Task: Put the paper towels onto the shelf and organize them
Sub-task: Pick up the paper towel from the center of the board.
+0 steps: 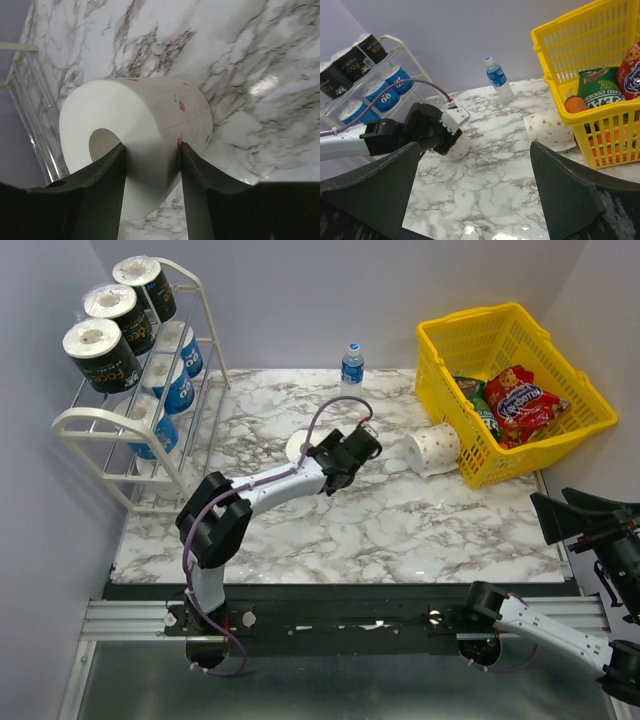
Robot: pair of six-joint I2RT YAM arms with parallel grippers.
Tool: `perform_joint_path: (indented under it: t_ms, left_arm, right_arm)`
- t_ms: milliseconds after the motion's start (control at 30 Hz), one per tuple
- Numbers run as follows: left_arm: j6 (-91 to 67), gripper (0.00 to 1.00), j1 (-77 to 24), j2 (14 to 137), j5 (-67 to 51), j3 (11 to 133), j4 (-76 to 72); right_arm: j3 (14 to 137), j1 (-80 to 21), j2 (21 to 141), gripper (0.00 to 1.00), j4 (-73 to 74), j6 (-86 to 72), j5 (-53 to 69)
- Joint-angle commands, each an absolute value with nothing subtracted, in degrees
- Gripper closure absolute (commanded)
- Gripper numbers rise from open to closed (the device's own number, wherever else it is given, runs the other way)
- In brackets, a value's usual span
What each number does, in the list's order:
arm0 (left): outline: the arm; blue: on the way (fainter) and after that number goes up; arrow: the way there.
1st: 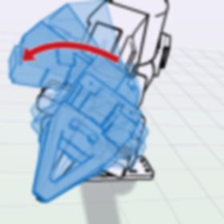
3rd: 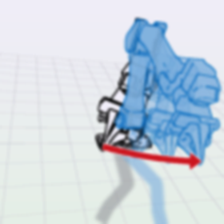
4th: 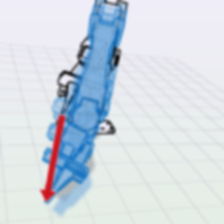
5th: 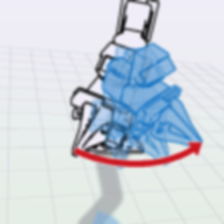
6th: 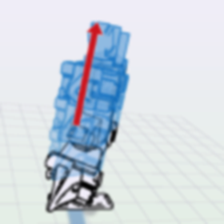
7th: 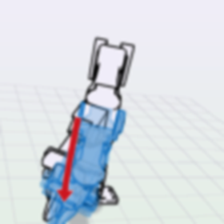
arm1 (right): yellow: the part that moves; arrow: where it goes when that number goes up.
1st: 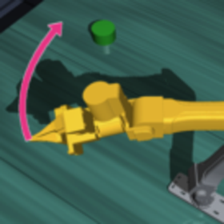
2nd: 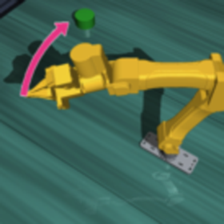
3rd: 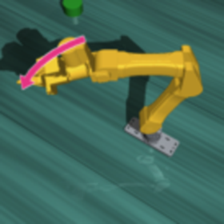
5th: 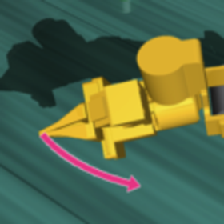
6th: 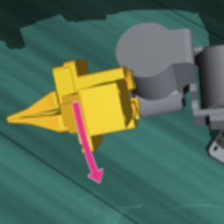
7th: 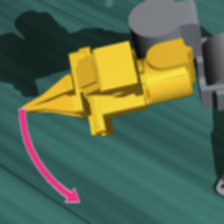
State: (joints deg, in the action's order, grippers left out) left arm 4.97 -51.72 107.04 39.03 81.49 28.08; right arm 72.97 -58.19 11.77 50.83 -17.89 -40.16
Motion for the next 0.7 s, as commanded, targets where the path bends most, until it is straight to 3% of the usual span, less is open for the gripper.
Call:
perform_joint_path:
  t_ms: [0, 267, 667]
  left_arm:
    - [11.16, 0.53, -44.48, 106.17, 50.09, 81.3, 26.55]
    - [15.99, 0.53, -32.89, 108.45, 51.68, 81.12, 21.8]
    - [18.28, 0.53, -26.9, 107.49, 49.31, 81.3, 18.63]
  right_arm:
    - [73.91, -58.62, 14.94, 0.0, 51.68, -16.53, -41.83]
    - [77.08, -58.62, 18.72, 0.0, 50.1, -16.0, -43.77]
    - [77.35, -58.54, 21.98, 0.0, 49.67, -15.91, -44.47]
